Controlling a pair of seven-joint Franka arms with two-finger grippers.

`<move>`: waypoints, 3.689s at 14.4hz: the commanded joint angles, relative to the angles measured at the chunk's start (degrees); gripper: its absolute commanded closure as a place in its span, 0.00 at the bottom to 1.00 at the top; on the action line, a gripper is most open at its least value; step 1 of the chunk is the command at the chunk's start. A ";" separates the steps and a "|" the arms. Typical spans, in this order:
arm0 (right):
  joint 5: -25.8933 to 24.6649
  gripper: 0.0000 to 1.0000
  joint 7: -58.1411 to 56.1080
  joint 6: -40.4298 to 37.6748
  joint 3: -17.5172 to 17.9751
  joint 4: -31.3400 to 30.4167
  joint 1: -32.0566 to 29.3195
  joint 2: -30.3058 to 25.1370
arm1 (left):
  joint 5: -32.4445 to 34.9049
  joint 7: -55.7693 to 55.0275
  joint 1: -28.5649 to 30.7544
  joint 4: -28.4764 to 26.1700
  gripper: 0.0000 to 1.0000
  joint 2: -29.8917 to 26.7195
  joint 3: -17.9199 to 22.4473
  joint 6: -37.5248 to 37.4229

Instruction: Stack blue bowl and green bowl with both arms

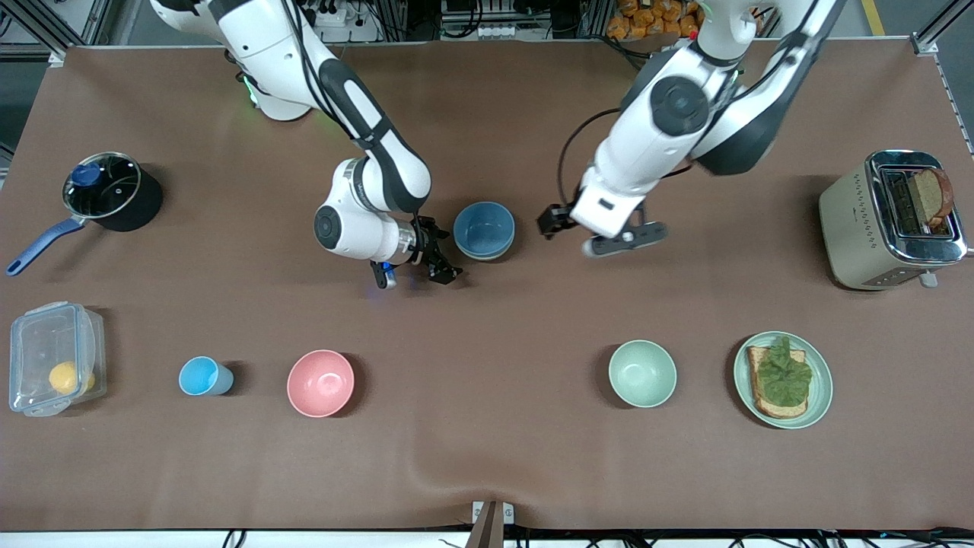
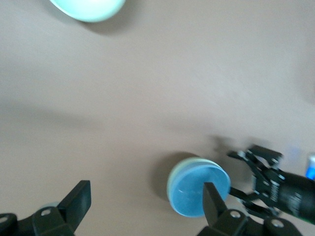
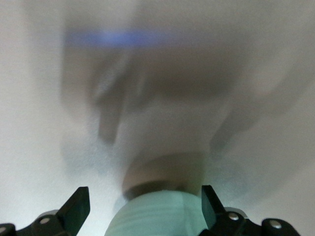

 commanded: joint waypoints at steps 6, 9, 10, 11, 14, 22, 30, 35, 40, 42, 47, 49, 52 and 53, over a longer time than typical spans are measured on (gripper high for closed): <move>-10.55 0.00 -1.81 -18.76 0.16 -0.18 -10.78 -7.93 | 6.63 6.26 7.96 13.34 0.00 -2.38 -0.14 -22.18; -19.84 0.00 -1.99 -29.82 0.16 2.27 -15.97 -10.57 | 6.20 13.99 13.76 17.04 0.00 -2.38 -0.31 -26.76; -23.36 0.00 -2.16 -33.86 0.16 3.50 -17.81 -11.62 | 5.93 16.02 15.17 18.10 0.00 -2.38 -0.40 -28.08; -25.75 0.00 -2.60 -37.29 0.25 4.90 -19.66 -12.24 | 5.93 17.34 15.88 18.72 0.00 -2.38 -0.32 -28.87; -30.16 0.00 -12.31 -44.87 1.48 6.94 -26.69 -14.69 | 5.84 20.16 18.17 18.90 0.00 -2.56 -0.40 -29.84; -43.52 0.00 -35.27 -54.10 -3.08 12.90 -34.43 -23.15 | 4.26 37.12 13.72 18.37 0.00 -8.18 12.75 -30.46; -51.87 0.00 -47.34 -45.09 -5.72 14.59 -36.29 -30.69 | 1.72 41.96 -2.02 18.02 0.00 -10.82 31.04 -31.52; -53.88 0.00 -47.34 -41.90 -0.64 18.09 -36.29 -34.39 | 0.66 44.69 -3.44 16.26 0.00 -12.49 32.82 -31.78; -59.08 0.00 -47.69 -40.23 3.94 19.07 -37.78 -34.39 | 0.66 44.69 -3.53 16.09 0.00 -12.84 32.91 -31.78; -58.91 0.00 -54.93 -40.49 3.86 19.68 -38.30 -34.57 | 0.74 44.87 -3.53 14.78 0.00 -13.63 32.99 -31.43; -53.28 0.00 -60.79 -41.20 3.07 19.68 -40.33 -34.84 | 0.66 44.87 -3.45 12.93 0.00 -14.77 33.08 -30.64; -53.19 0.00 -60.70 -41.37 3.07 19.33 -40.33 -35.01 | 0.66 44.87 -3.45 13.10 0.00 -14.69 33.08 -30.46; -53.19 0.00 -60.70 -41.55 3.07 19.33 -40.33 -35.19 | 0.57 45.65 -3.53 13.36 0.00 -14.42 33.08 -30.55; -53.19 0.00 -60.79 -41.81 3.07 19.33 -40.33 -35.19 | 0.57 45.66 -3.53 13.54 0.00 -14.25 33.08 -30.55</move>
